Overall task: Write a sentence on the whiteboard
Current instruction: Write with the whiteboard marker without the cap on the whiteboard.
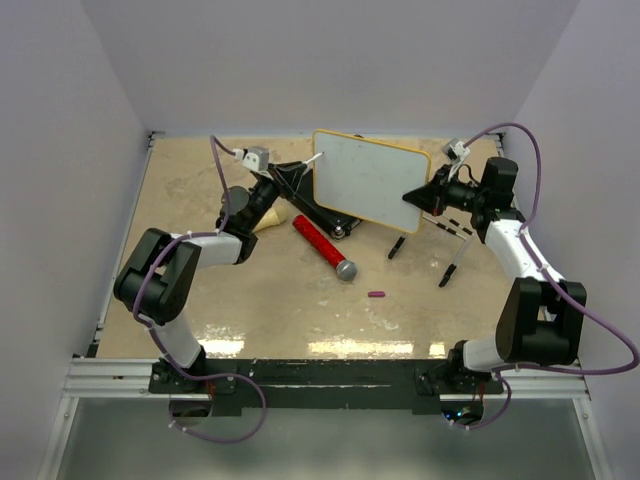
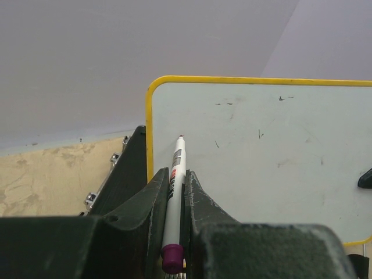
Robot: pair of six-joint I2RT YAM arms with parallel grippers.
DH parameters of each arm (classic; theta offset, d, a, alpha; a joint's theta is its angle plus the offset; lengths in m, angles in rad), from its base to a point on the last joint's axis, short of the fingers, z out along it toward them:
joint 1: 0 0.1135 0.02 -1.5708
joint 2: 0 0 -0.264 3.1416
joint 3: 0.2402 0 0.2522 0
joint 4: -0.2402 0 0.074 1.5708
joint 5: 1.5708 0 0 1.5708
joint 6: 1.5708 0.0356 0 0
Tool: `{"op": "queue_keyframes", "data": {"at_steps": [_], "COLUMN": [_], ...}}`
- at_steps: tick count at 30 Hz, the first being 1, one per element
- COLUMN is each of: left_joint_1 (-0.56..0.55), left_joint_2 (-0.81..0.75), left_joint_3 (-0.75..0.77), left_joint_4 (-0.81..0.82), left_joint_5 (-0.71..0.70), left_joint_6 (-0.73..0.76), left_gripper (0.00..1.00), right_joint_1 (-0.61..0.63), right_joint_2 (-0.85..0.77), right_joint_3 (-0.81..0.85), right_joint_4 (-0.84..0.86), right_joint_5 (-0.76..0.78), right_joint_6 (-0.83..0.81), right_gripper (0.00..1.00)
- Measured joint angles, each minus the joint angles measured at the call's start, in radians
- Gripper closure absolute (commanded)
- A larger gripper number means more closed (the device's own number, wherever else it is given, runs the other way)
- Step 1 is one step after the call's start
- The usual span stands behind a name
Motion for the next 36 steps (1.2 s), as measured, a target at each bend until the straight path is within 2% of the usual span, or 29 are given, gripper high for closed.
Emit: {"op": "queue_keyframes", "data": {"at_steps": [10, 23, 36], "left_joint_1": [0.003, 0.003, 0.004], "left_joint_2": [0.0, 0.0, -0.002], "left_joint_3": [-0.006, -0.097, -0.081], "left_joint_4": [-0.006, -0.008, -0.019], "left_joint_5": [0.017, 0.035, 0.048], "left_joint_6": [0.0, -0.001, -0.015], "left_gripper": [1.0, 1.0, 1.0], "right_joint_1": [0.0, -0.001, -0.001], "right_joint_2": [0.002, 0.003, 0.003], "right_joint_3": [0.0, 0.0, 0.0], "right_joint_4": [0.0, 0.0, 0.0], "right_joint_5": [-0.001, -0.002, -0.002], "right_joint_6": [0.0, 0.003, 0.003], "right_gripper": [1.0, 1.0, 1.0]}}
